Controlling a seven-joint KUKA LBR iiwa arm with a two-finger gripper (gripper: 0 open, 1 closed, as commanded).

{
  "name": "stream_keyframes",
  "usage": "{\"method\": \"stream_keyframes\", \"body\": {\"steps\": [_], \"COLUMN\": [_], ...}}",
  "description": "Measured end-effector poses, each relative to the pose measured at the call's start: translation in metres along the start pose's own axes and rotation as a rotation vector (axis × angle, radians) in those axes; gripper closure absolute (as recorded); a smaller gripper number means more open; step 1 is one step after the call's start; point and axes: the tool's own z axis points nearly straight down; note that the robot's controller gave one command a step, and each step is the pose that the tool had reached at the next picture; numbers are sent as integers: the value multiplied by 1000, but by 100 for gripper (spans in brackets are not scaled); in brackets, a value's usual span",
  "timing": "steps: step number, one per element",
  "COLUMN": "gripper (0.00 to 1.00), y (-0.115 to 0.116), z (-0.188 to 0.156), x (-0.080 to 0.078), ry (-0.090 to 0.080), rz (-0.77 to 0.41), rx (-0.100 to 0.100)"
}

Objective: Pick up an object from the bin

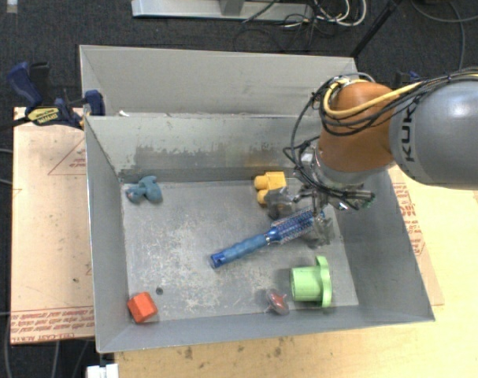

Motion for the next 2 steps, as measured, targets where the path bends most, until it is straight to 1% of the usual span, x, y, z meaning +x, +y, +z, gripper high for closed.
{"method": "stream_keyframes", "body": {"steps": [1,2], "gripper": [100,100], "y": [0,-1], "z": [1,-105], "x": [0,-2], "ry": [-1,-5], "rz": [1,4], "rx": [0,10]}}
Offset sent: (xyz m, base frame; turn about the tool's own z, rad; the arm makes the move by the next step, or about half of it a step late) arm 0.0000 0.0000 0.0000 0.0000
